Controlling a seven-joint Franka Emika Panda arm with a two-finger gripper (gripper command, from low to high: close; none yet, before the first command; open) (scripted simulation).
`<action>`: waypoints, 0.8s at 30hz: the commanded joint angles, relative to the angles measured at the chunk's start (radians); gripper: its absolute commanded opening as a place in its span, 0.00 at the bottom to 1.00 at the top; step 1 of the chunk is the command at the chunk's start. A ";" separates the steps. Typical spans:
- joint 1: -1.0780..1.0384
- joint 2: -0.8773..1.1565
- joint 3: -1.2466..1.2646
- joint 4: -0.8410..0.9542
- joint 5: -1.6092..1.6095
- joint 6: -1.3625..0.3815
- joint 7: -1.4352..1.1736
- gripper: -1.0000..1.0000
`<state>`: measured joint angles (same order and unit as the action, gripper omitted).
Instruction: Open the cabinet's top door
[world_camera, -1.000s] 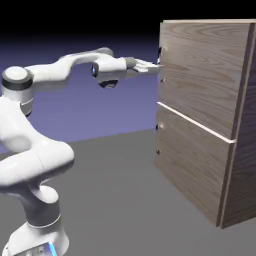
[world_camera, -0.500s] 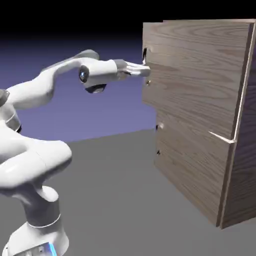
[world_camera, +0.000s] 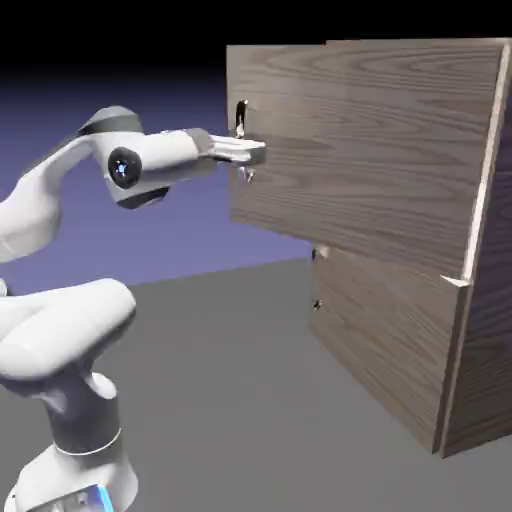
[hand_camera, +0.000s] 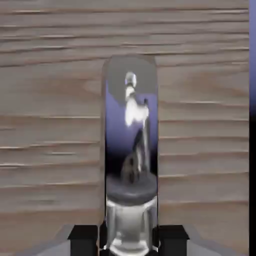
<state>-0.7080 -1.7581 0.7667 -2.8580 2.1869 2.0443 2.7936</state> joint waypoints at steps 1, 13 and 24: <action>0.014 -0.002 -0.036 -0.024 -0.023 -0.031 -0.016 0.00; -0.073 -0.005 -0.452 -0.165 -0.307 -0.426 -0.132 0.00; -0.406 0.089 -0.641 -0.165 -0.396 -0.869 -0.203 0.00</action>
<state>-1.1141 -1.6692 0.1260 -3.0227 1.7907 1.1765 2.5907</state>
